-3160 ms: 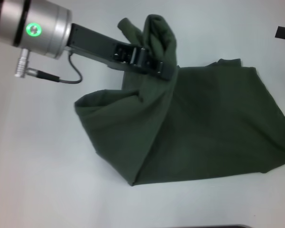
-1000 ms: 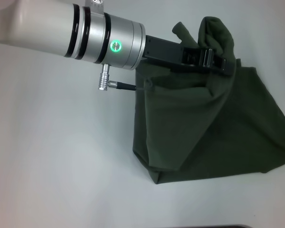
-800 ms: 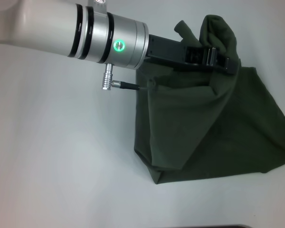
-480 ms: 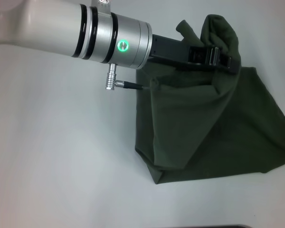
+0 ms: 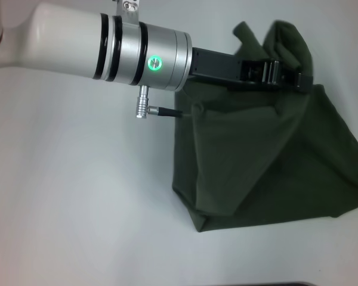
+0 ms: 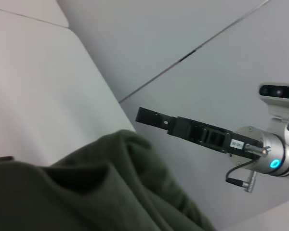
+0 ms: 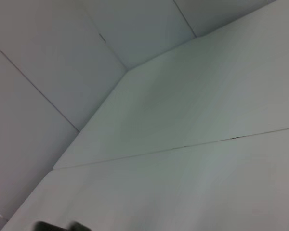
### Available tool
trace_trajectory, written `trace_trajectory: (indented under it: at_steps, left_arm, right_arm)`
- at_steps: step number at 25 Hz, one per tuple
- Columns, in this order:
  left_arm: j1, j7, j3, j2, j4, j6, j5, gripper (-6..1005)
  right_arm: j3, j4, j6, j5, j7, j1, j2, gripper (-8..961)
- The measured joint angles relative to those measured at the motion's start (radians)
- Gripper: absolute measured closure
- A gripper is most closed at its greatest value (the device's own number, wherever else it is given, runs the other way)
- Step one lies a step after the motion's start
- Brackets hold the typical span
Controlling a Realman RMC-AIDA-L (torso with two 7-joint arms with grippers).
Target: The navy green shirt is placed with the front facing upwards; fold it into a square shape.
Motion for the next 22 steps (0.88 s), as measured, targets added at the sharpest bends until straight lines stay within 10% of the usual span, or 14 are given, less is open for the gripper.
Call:
trace_trajectory:
  at_steps: [14,22]
  left_arm:
    - [0.0,0.038,0.003,0.003,0.022,0.002,-0.03,539]
    - [0.027,0.148,-0.053,0.008,0.031,-0.006,-0.022,107]
  right_arm:
    - [-0.003,0.0,-0.002,0.0,0.0,0.0,-0.001,30]
    - [-0.006,0.0,-0.026,-0.035,0.014,-0.013,-0.006,31]
